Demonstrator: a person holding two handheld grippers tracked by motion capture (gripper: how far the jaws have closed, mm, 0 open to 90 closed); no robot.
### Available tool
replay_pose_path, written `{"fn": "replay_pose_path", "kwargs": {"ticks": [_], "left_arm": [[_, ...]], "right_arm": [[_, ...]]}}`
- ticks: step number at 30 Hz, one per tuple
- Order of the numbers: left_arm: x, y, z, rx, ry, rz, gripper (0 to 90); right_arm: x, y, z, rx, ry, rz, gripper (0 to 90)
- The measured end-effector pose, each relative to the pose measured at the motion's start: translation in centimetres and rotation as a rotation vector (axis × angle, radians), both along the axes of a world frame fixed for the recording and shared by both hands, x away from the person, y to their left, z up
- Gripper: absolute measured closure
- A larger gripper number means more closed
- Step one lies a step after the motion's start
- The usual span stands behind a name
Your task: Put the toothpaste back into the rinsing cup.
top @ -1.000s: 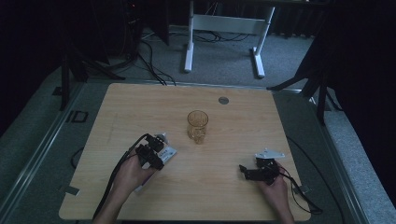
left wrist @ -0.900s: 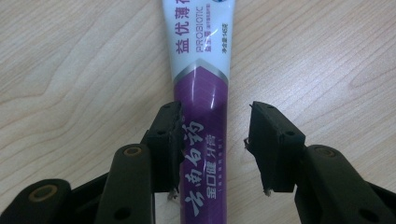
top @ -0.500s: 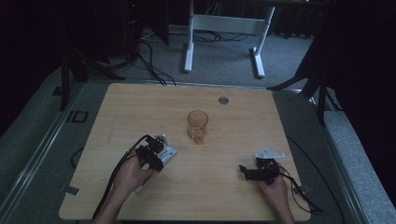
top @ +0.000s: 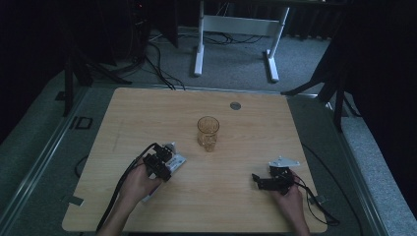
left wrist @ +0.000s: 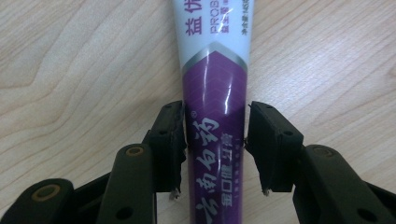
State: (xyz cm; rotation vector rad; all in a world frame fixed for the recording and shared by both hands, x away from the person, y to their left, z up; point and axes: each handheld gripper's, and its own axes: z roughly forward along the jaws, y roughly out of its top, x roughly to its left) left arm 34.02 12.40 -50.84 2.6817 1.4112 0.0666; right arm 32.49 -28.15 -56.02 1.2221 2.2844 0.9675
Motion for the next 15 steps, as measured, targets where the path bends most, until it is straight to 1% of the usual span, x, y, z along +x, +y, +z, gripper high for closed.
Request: {"fn": "replay_pose_path", "kwargs": {"ticks": [5,15], "left_arm": [[0.21,-0.05,-0.38,0.005,0.013,-0.006,57.0],[0.33,-0.01,-0.49,0.005,0.021,-0.009,57.5]], "right_arm": [[0.0,0.0,0.0,0.0,0.0,0.0,13.9],[0.0,0.0,0.0,0.0,0.0,0.0,13.9]]}}
